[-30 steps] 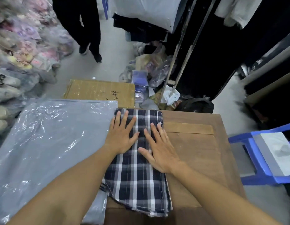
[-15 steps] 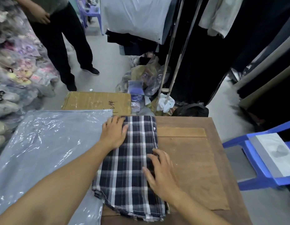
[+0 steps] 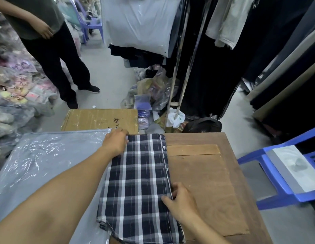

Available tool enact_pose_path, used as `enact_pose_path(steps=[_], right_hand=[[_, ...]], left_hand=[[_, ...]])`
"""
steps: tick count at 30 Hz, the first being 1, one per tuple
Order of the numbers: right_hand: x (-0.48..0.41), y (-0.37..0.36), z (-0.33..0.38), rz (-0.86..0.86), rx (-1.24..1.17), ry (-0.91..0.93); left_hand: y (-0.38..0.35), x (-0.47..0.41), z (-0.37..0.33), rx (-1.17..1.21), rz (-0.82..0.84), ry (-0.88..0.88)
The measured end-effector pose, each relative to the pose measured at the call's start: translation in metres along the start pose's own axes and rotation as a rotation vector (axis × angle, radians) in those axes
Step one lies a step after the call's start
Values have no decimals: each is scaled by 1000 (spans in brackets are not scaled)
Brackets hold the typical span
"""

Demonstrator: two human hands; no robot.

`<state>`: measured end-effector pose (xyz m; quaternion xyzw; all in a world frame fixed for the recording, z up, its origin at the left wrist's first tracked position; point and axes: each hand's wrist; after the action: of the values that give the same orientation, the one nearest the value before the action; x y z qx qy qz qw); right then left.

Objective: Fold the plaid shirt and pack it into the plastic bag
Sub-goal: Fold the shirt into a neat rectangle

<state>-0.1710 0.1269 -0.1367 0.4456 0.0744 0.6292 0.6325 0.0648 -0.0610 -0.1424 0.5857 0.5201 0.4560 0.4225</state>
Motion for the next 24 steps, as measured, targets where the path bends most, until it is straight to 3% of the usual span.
enact_pose_path(steps=[5, 10, 12, 17, 24], right_hand=[[-18, 22, 6, 66, 6, -41], [-61, 94, 6, 73, 139, 10], [-79, 119, 7, 60, 259, 94], [-111, 149, 16, 16, 594, 197], [-125, 135, 19, -108, 841, 314]], left_hand=[[11, -4, 4, 81, 24, 44], [27, 18, 2, 502, 221, 277], [30, 36, -7, 579, 348, 296], [14, 76, -39, 539, 630, 199], [-9, 106, -64, 484, 728, 165]])
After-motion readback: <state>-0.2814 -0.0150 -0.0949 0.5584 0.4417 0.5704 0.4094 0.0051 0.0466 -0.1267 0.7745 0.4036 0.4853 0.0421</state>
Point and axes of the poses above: each hand's wrist, its own x-axis away from the middle knuckle, its own y-axis out of the back of the hand, z = x × y, and after that the axes turned 7 degrees about -z, right-handed
